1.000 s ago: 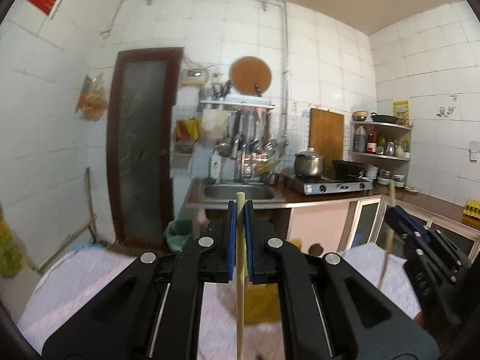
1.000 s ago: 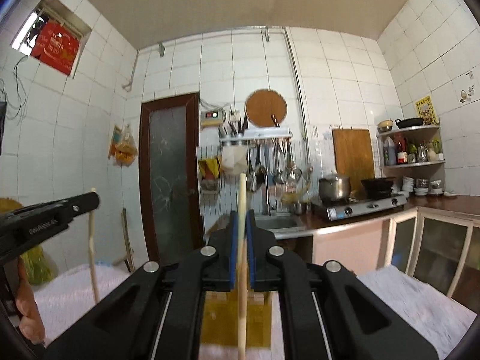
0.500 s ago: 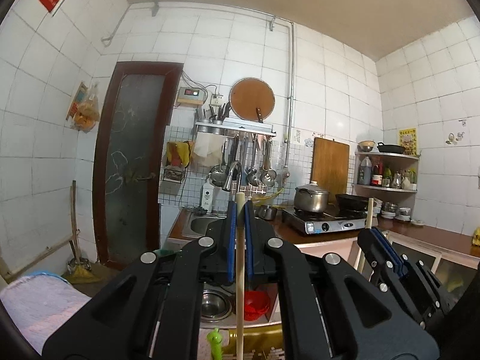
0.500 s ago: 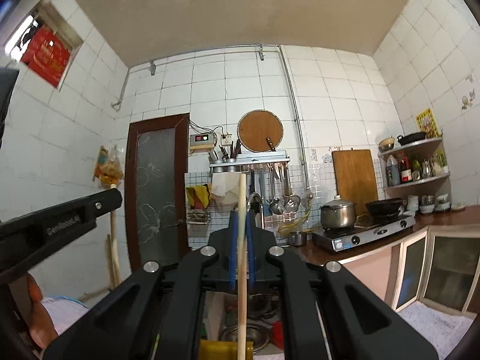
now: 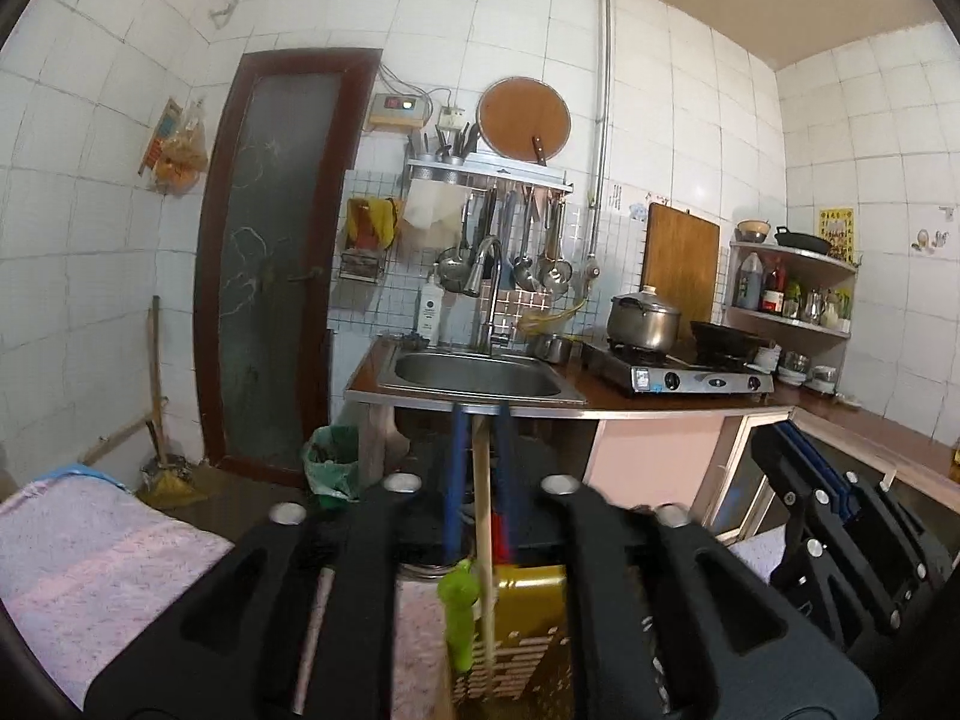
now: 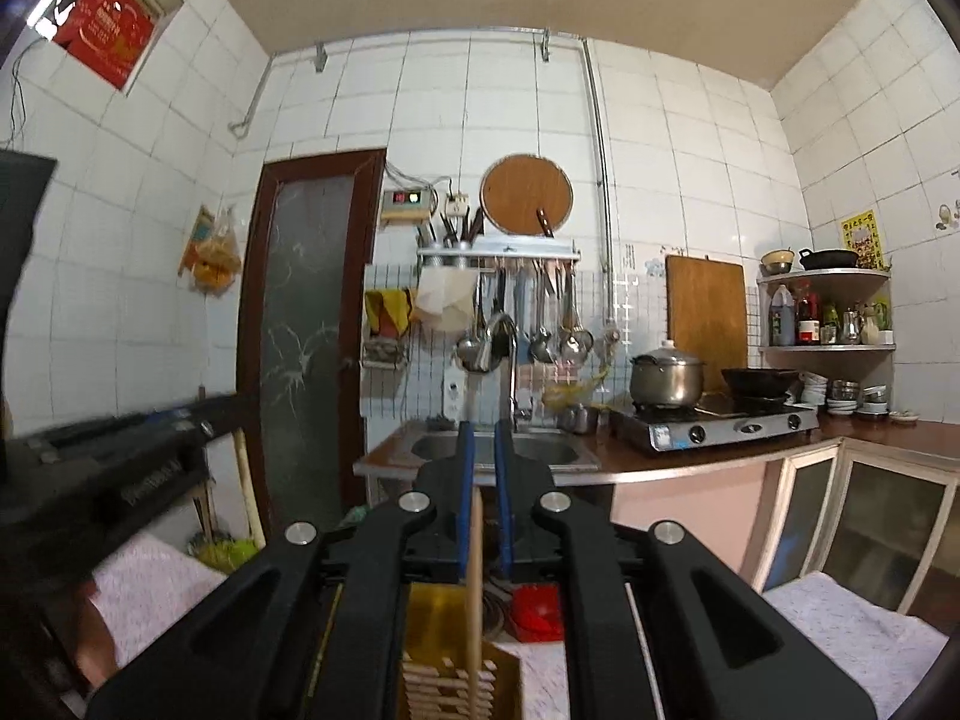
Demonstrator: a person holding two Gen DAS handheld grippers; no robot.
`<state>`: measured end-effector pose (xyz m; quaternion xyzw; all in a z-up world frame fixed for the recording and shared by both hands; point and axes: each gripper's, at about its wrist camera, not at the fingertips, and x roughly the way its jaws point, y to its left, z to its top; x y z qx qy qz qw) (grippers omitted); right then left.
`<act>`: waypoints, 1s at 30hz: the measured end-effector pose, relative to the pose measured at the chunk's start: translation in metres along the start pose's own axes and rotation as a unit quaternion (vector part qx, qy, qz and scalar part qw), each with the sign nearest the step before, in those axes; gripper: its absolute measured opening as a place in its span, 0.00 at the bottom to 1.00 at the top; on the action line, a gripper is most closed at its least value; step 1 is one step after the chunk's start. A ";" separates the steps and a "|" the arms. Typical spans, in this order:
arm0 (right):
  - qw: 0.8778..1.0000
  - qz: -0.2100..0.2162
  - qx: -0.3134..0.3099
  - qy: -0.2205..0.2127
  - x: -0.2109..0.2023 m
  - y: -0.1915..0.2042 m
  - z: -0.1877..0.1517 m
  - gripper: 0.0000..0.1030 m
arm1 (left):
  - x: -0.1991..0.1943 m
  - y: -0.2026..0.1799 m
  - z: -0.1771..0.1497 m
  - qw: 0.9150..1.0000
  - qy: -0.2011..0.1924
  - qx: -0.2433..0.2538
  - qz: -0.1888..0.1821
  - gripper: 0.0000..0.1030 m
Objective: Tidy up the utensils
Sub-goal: 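Lift both chopsticks to the yellow holder and open both tools to drop them in, then return the right tool to grasp a chopstick while the left tool grasps another chopstick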
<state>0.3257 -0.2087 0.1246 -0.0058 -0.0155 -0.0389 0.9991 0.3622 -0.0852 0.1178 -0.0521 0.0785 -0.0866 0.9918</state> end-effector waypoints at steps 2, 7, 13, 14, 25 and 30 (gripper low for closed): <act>1.000 -0.008 -0.005 0.015 -0.010 -0.003 0.008 0.60 | -0.019 0.005 0.008 1.000 -0.009 0.004 0.011 0.56; 1.000 -0.017 -0.012 0.019 -0.052 -0.004 0.027 0.63 | -0.071 0.018 0.025 1.000 -0.008 0.013 0.025 0.81; 0.998 -0.021 -0.011 0.065 -0.109 -0.002 0.024 0.76 | -0.132 0.038 0.009 0.998 0.009 0.033 0.052 0.95; 0.997 -0.021 -0.011 0.077 -0.115 0.000 0.020 0.77 | -0.139 0.041 0.002 0.998 0.025 0.034 0.055 0.95; 0.959 -0.008 0.027 0.280 -0.140 0.004 -0.075 0.77 | -0.151 0.073 -0.103 0.975 0.212 0.015 0.067 0.95; 0.944 -0.009 0.036 0.329 -0.129 0.003 -0.114 0.77 | -0.134 0.091 -0.146 0.957 0.278 0.001 0.077 0.95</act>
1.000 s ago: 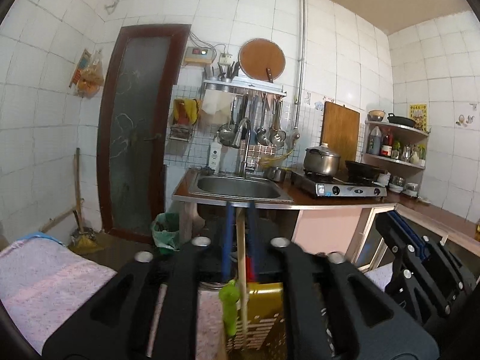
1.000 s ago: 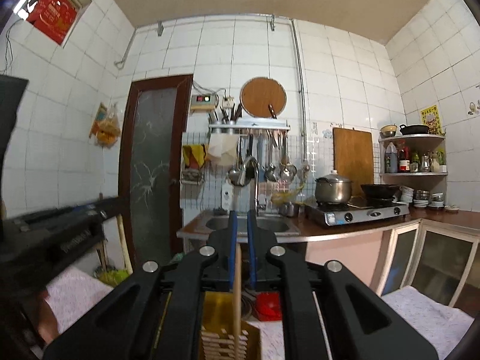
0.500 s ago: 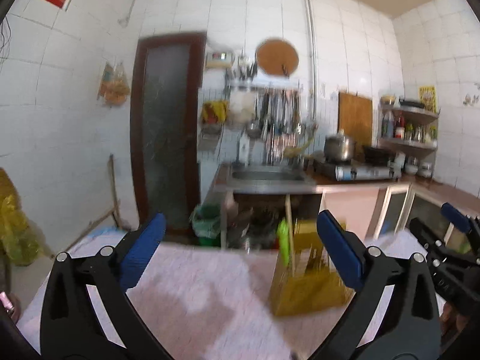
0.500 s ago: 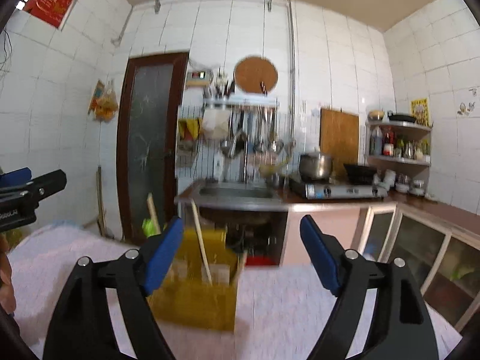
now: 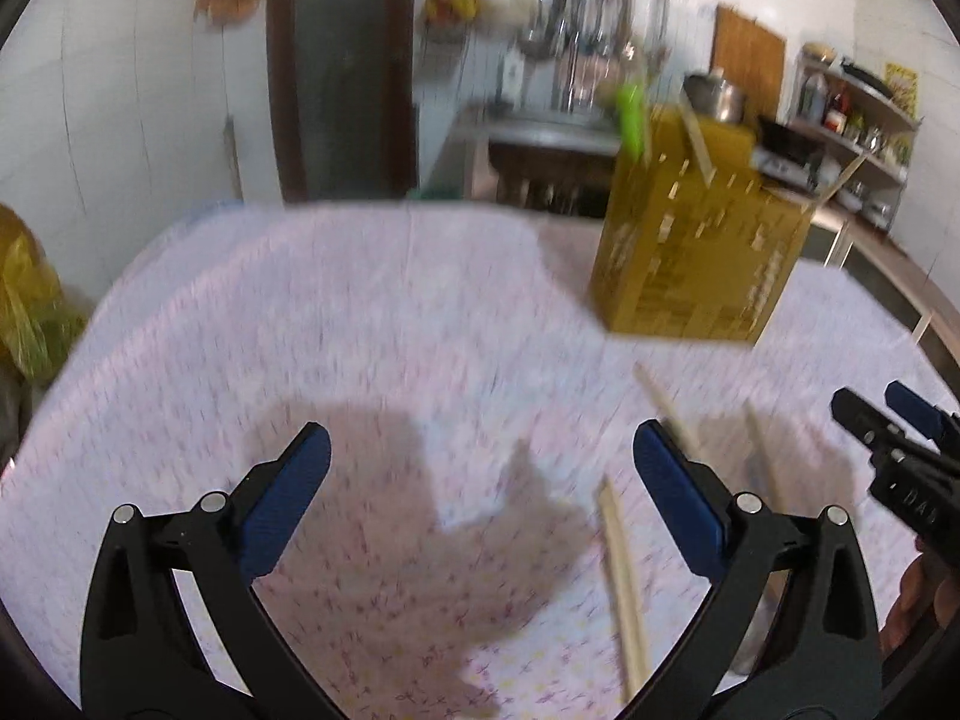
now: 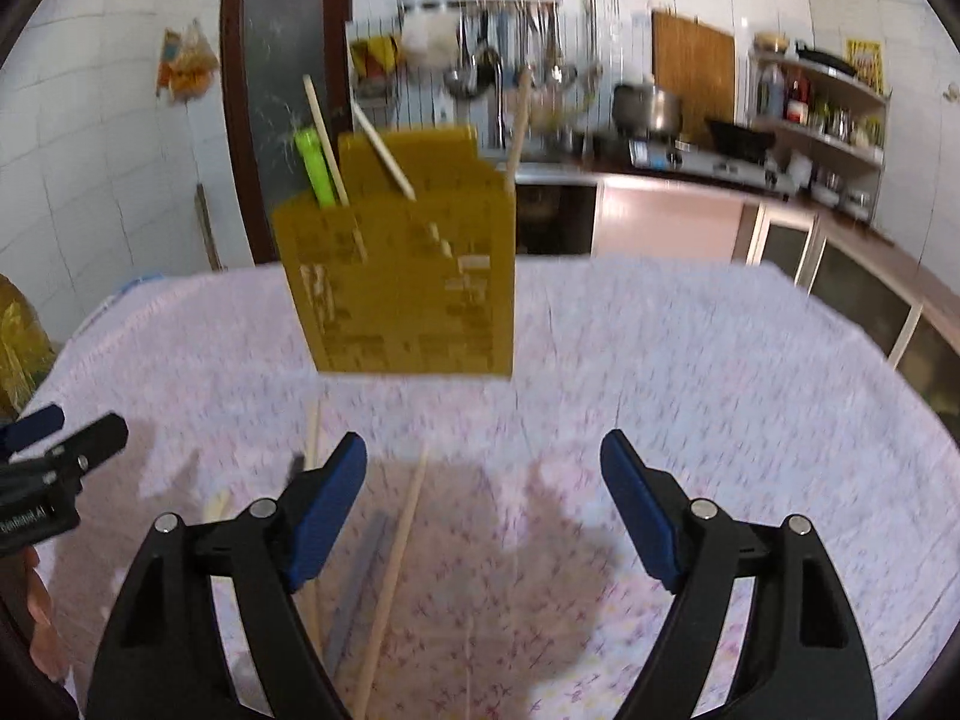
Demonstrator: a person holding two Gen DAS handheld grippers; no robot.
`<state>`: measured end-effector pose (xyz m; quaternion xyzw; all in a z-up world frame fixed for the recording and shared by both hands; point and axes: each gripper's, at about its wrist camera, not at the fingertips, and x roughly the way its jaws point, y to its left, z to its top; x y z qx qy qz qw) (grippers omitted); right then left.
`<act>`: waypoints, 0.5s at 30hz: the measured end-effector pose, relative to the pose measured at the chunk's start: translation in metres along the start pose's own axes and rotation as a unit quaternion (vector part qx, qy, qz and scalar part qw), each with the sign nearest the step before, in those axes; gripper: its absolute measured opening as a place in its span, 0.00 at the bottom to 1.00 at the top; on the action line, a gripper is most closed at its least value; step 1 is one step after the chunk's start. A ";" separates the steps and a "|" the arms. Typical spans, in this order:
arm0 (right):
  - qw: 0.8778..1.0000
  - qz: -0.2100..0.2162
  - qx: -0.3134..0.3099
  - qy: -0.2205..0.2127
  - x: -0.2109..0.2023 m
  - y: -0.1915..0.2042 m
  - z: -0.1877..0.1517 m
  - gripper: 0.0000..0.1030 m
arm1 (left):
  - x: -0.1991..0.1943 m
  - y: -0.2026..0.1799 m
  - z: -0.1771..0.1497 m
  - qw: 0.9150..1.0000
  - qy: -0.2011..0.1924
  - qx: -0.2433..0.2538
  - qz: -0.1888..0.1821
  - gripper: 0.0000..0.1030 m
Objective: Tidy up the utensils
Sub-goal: 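Return the right tool to grasp a chopstick while the left tool grasps another chopstick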
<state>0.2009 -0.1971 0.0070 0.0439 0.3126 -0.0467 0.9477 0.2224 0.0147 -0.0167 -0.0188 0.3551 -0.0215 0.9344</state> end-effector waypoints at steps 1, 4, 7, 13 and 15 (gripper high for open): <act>1.000 0.001 0.001 0.010 0.005 -0.002 -0.003 0.77 | 0.009 0.003 -0.003 1.000 0.018 -0.003 -0.004 0.95; 0.999 -0.003 0.005 0.031 0.015 -0.002 -0.011 0.77 | 0.022 0.005 -0.009 0.999 0.043 -0.010 -0.015 0.95; 0.999 -0.008 0.001 0.049 0.023 0.000 -0.014 0.77 | 0.031 0.002 -0.017 0.998 0.062 0.006 -0.016 0.95; 0.997 -0.010 -0.008 0.074 0.030 0.005 -0.015 0.77 | 0.039 -0.012 -0.024 0.996 0.084 0.041 0.002 0.95; 0.997 -0.014 -0.011 0.078 0.032 0.007 -0.016 0.77 | 0.038 -0.015 -0.025 0.995 0.083 0.048 0.002 0.95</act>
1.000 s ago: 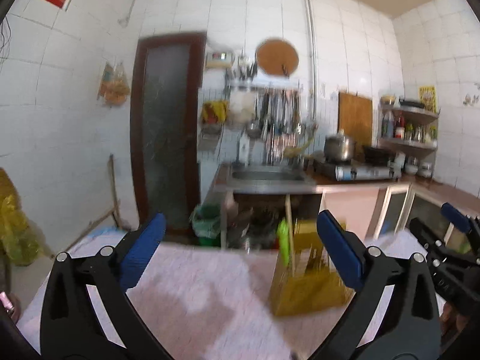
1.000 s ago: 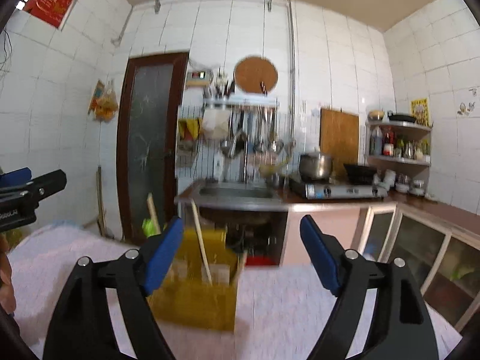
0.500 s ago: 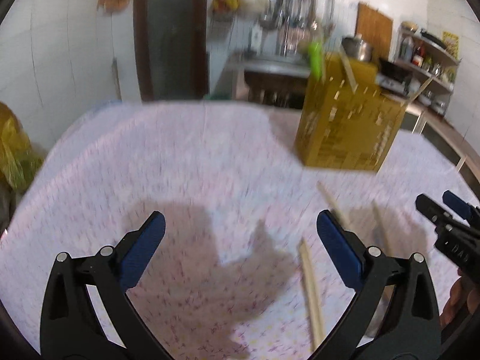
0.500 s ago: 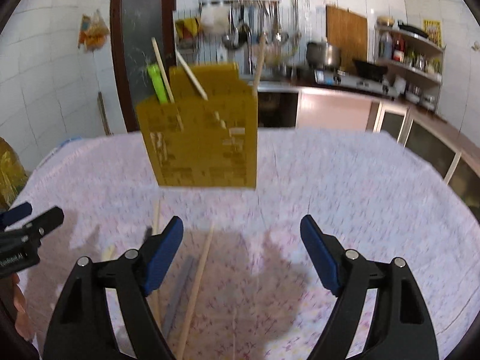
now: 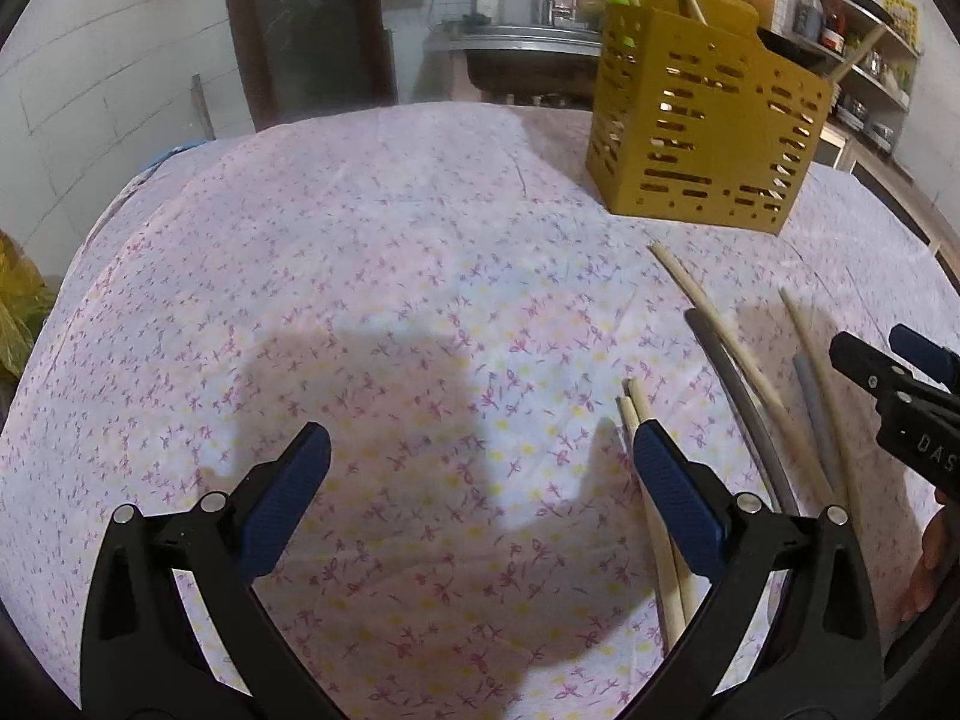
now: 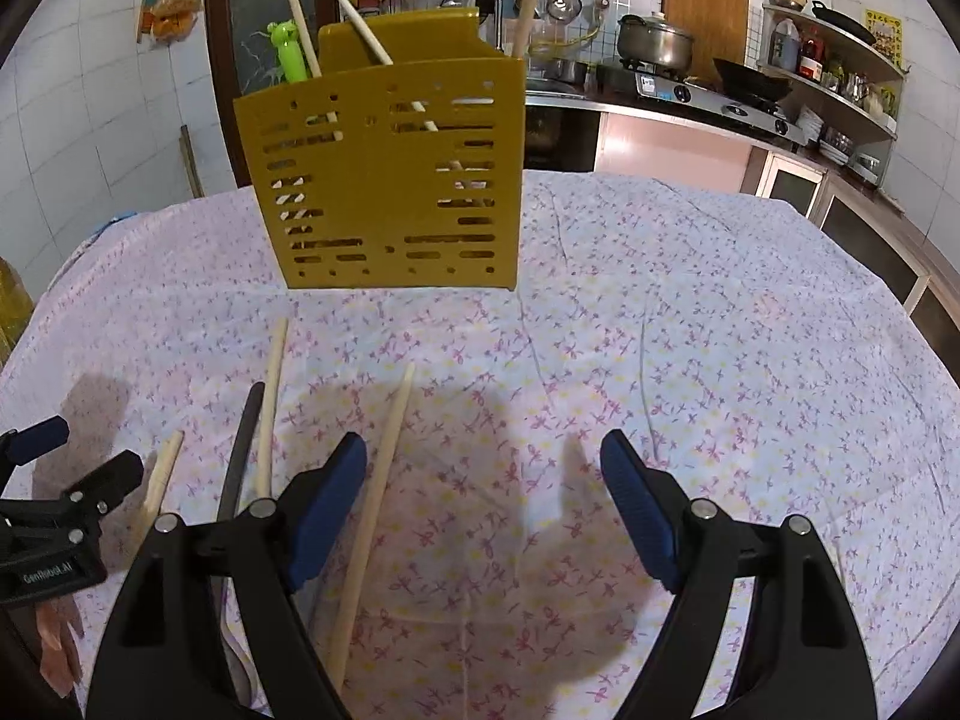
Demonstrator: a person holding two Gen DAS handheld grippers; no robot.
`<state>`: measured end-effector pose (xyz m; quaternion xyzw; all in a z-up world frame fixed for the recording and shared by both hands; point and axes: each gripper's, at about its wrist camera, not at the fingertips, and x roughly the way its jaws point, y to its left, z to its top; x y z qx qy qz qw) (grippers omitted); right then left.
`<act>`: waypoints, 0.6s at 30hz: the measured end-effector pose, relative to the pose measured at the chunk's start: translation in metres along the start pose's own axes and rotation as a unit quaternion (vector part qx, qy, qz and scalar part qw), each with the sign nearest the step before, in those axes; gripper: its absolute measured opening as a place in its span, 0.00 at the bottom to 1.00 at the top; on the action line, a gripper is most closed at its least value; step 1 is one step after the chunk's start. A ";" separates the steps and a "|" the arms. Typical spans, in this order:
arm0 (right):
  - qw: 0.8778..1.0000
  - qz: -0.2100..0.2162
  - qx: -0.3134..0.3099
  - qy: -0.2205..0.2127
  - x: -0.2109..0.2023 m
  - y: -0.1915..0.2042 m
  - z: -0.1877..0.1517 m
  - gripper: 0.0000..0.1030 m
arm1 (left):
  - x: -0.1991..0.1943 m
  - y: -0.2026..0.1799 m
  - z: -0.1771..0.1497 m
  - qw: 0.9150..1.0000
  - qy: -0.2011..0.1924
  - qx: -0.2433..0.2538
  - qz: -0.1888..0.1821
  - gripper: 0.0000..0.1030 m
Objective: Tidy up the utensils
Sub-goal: 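Return the right tool to grasp a chopstick while the left tool grasps another chopstick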
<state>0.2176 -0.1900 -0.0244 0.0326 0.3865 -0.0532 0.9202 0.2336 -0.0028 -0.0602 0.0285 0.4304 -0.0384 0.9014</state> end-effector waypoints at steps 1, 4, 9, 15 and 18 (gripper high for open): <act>1.000 -0.004 -0.002 0.003 0.001 0.001 0.000 0.77 | 0.000 -0.001 0.000 1.000 -0.001 0.003 0.000 0.95; 1.000 -0.009 -0.004 0.011 0.004 0.004 0.001 0.77 | -0.003 -0.004 -0.002 1.000 -0.006 0.009 0.003 0.95; 1.000 -0.014 -0.003 0.023 0.011 0.005 0.001 0.77 | -0.003 -0.007 -0.003 1.000 -0.001 0.016 0.005 0.95; 0.999 -0.010 -0.002 0.031 0.013 0.009 -0.001 0.77 | -0.002 -0.006 -0.004 1.000 0.000 0.014 0.006 0.95; 0.999 -0.017 -0.009 0.032 0.014 0.013 -0.002 0.76 | -0.002 -0.008 -0.004 1.000 -0.001 0.017 0.008 0.95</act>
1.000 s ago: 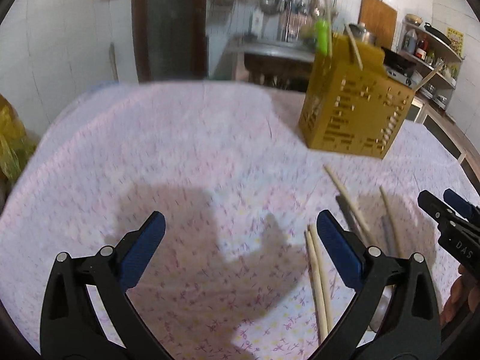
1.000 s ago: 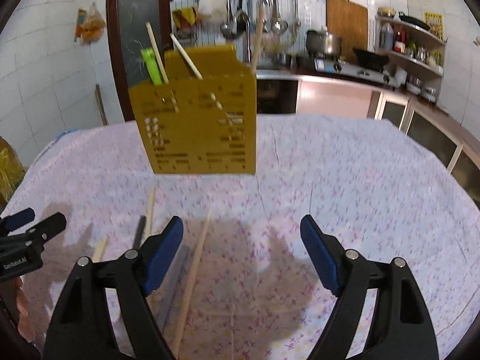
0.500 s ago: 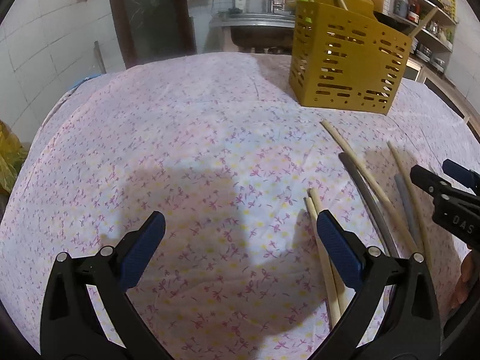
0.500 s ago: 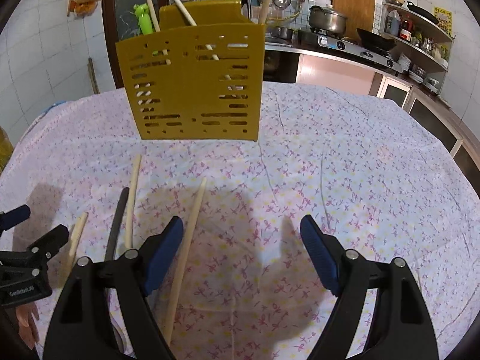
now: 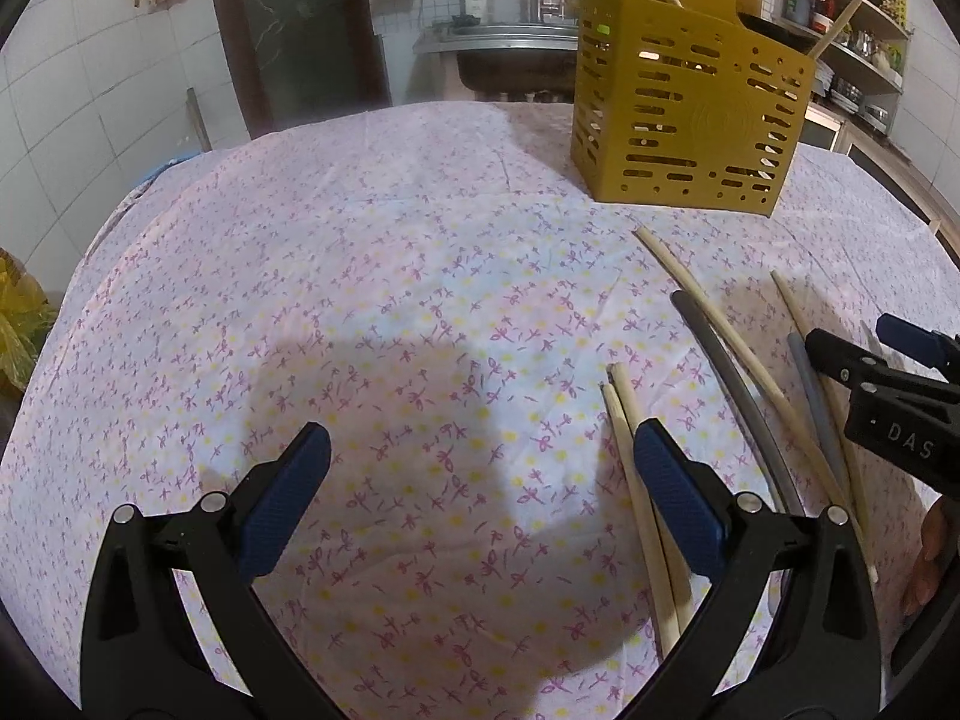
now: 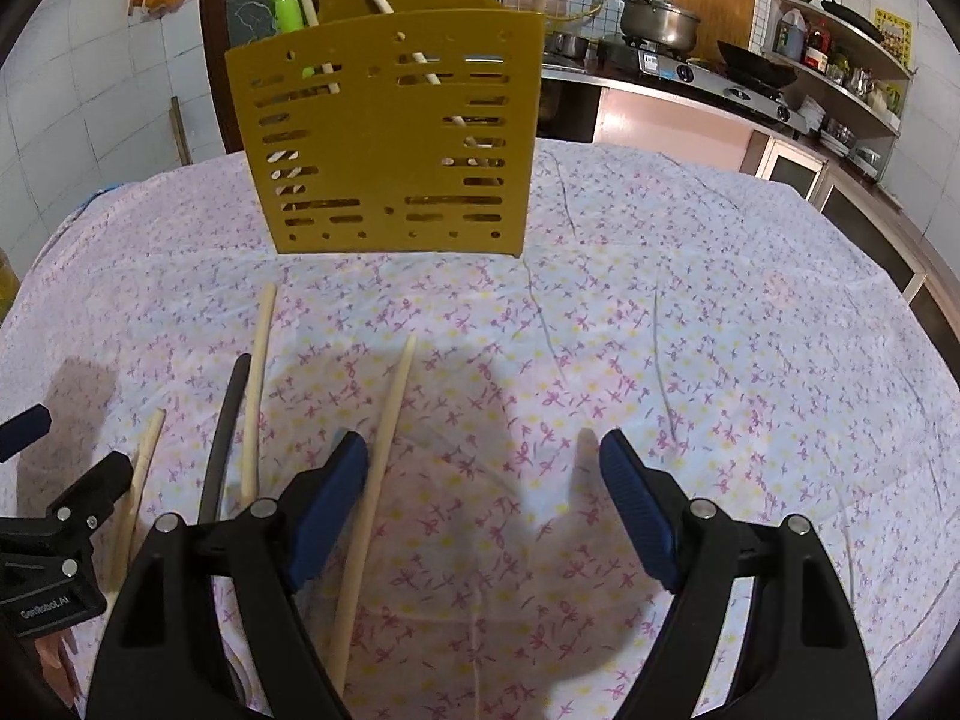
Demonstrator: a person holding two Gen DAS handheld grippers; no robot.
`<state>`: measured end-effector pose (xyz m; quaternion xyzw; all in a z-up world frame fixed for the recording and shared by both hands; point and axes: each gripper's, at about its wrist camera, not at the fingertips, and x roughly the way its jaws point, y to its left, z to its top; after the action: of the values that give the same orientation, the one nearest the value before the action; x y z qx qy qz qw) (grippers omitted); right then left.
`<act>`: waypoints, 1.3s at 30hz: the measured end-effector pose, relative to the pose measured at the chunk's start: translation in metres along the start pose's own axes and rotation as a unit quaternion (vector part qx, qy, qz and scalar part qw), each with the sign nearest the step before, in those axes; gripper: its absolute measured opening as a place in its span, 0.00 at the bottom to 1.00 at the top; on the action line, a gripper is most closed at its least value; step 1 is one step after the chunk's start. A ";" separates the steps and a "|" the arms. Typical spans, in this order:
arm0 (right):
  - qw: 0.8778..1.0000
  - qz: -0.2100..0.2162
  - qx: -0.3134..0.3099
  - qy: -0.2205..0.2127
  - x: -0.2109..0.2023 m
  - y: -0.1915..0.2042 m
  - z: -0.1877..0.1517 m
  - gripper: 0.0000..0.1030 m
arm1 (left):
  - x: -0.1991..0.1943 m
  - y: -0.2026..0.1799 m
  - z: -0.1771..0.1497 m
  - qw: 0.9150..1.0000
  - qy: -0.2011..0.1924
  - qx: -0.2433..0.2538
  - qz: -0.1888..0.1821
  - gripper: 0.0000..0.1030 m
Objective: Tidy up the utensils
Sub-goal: 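Return the right tool to grasp a chopstick while the left tool grasps another chopstick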
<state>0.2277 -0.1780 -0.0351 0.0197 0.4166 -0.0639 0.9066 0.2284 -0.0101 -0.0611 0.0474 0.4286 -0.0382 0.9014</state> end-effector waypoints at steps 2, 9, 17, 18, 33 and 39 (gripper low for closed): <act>1.000 -0.001 0.000 0.002 0.001 0.001 -0.001 0.76 | 0.000 0.000 0.000 1.000 0.000 0.000 0.001 0.95; 1.000 0.012 0.003 0.015 0.010 0.008 0.007 0.55 | 0.001 -0.002 -0.001 1.000 0.008 0.004 -0.002 0.95; 0.999 0.038 -0.006 0.011 0.003 0.012 0.003 0.11 | 0.003 -0.005 -0.004 1.000 0.020 0.007 -0.006 0.95; 0.999 0.043 -0.002 0.012 0.002 0.010 0.002 0.09 | 0.003 -0.005 -0.005 1.000 0.021 0.006 -0.007 0.94; 0.999 0.040 0.012 0.017 -0.006 -0.020 -0.008 0.07 | -0.006 -0.030 -0.004 0.999 0.031 0.020 -0.029 0.54; 0.999 0.039 0.012 0.016 -0.006 -0.021 -0.009 0.07 | -0.004 -0.040 0.001 0.999 0.041 0.021 -0.023 0.38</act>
<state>0.2141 -0.1970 -0.0361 0.0478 0.4289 -0.0334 0.9015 0.2222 -0.0502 -0.0599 0.0575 0.4656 -0.0660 0.8806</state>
